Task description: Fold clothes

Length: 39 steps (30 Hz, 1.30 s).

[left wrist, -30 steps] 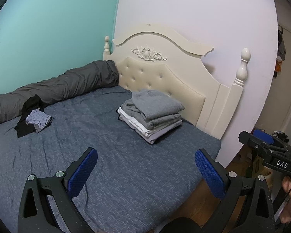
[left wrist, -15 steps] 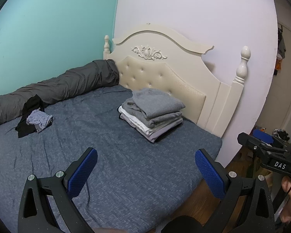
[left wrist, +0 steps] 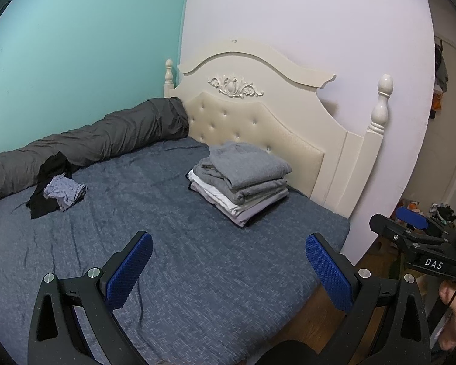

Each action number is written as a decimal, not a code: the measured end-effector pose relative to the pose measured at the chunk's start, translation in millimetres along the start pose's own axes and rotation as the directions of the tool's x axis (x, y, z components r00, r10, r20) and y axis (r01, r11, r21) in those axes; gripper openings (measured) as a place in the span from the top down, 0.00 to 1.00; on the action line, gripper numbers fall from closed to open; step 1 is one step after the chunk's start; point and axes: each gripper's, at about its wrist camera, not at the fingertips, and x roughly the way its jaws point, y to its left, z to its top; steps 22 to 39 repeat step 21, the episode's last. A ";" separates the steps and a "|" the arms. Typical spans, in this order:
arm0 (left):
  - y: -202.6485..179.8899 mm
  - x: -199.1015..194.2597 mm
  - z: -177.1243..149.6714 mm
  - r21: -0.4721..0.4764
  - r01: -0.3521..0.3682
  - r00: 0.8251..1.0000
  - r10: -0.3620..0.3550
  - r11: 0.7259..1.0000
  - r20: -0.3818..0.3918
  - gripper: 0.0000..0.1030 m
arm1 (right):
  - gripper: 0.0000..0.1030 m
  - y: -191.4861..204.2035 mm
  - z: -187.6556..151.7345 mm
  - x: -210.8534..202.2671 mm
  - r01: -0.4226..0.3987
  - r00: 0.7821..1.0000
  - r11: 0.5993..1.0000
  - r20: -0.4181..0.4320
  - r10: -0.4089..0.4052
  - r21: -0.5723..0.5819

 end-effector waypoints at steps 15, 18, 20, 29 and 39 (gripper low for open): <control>3.2 -1.2 1.2 -0.017 0.001 1.000 0.000 1.000 0.022 0.01 | 0.04 -0.2 1.1 1.7 0.002 1.000 1.000 -0.004 -0.002 -0.001; 3.0 -1.2 0.4 -0.014 0.001 1.000 -0.001 1.000 0.026 0.01 | 0.04 -1.4 0.8 3.4 0.005 1.000 1.000 -0.006 -0.005 0.004; 2.2 -1.0 -0.5 -0.011 0.001 1.000 -0.001 1.000 0.025 0.00 | 0.04 -1.5 0.4 3.7 0.004 1.000 1.000 -0.007 -0.004 0.005; 2.2 -0.8 -0.7 -0.011 0.001 1.000 0.000 1.000 0.025 0.00 | 0.04 -1.3 0.3 3.8 0.004 1.000 1.000 -0.008 -0.004 0.004; 2.2 -0.8 -0.7 -0.011 0.001 1.000 0.000 1.000 0.025 0.00 | 0.04 -1.3 0.3 3.8 0.004 1.000 1.000 -0.008 -0.004 0.004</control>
